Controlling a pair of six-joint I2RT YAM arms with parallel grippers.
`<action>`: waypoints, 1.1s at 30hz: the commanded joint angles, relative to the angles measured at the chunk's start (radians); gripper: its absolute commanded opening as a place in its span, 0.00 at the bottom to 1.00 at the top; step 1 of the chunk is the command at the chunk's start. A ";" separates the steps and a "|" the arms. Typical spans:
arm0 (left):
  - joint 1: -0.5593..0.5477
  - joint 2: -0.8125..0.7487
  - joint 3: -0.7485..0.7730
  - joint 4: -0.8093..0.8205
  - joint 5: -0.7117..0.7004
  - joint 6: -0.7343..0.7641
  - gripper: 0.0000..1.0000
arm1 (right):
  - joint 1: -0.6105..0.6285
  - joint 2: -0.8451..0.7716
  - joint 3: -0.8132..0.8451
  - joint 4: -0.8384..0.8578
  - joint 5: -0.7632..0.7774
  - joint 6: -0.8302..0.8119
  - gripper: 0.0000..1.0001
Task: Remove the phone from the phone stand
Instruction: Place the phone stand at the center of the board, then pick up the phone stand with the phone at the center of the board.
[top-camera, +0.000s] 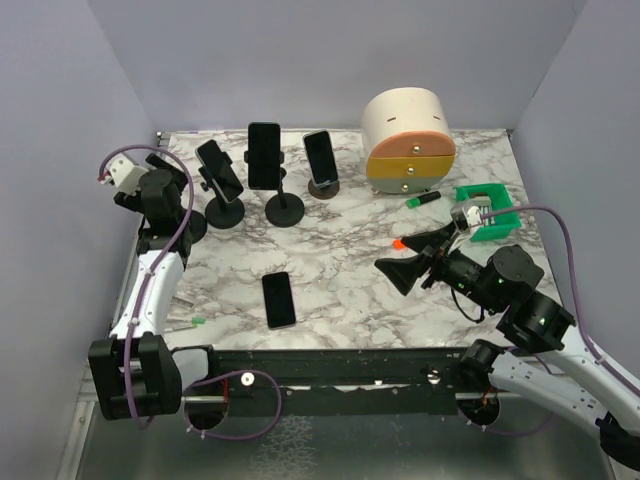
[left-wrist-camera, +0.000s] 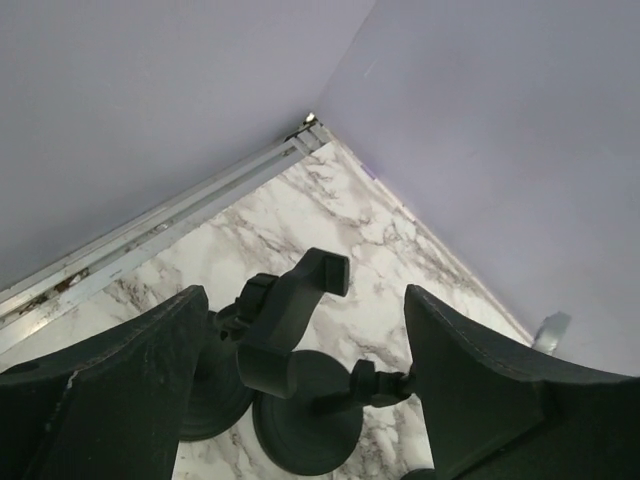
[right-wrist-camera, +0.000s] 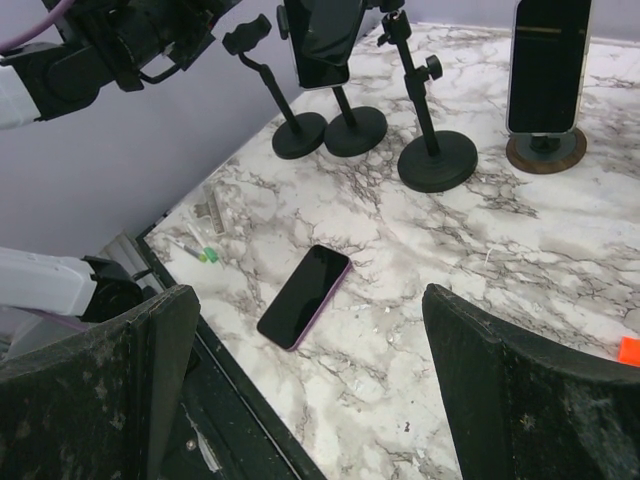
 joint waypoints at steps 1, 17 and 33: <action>0.007 -0.074 0.073 -0.069 0.014 0.021 0.84 | 0.000 -0.017 0.024 -0.031 0.016 -0.018 0.99; -0.005 -0.113 0.257 -0.111 0.891 -0.092 0.99 | 0.001 -0.023 -0.002 -0.019 -0.003 0.001 0.99; -0.055 0.101 0.303 0.089 1.191 -0.173 0.95 | 0.001 -0.009 -0.004 -0.002 -0.020 0.039 0.98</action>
